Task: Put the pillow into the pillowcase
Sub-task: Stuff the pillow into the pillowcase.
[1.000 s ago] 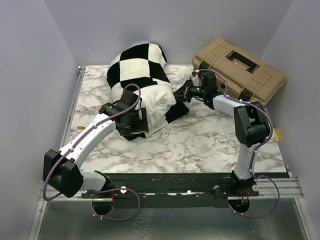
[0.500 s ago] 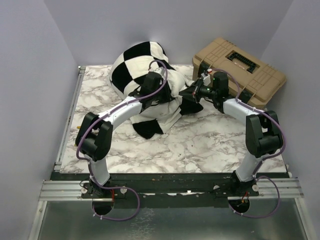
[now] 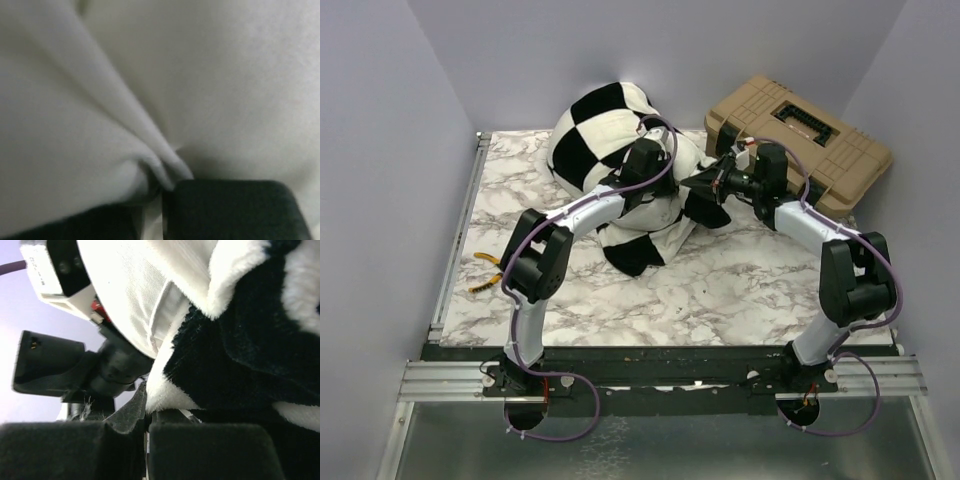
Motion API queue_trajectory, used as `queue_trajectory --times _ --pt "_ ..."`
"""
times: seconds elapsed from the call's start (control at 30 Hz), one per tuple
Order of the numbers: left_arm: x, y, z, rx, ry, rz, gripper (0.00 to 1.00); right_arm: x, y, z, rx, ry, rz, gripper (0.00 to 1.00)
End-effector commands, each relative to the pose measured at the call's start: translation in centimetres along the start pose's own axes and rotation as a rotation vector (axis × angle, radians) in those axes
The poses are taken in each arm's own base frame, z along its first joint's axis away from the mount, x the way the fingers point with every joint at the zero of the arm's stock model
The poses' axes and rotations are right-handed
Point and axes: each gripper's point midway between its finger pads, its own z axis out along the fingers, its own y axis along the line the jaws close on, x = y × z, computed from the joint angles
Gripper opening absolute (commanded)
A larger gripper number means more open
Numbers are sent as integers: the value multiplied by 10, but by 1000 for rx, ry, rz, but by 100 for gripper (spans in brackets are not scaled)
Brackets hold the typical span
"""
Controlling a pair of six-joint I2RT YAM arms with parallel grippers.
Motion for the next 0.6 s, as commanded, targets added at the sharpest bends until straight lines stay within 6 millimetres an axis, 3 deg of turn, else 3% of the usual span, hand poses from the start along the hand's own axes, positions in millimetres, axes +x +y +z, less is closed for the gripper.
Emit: queue_trajectory --times 0.0,0.07,0.17,0.27,0.43,0.57 --pt "-46 26 41 -65 -241 144 5 96 113 -56 -314 395 -196 0" --pt "-26 34 52 -74 -194 150 0 97 125 -61 -336 396 -223 0" --pt "0 39 62 -53 -125 155 6 99 144 -68 -363 408 -257 0" --pt "10 43 63 -68 -108 211 5 103 167 -79 -410 422 -302 0" --pt "-18 60 41 -132 -172 296 0 114 193 -99 -465 452 -369 0" --pt "-66 32 16 -40 -290 435 0 123 197 -109 -494 489 -407 0"
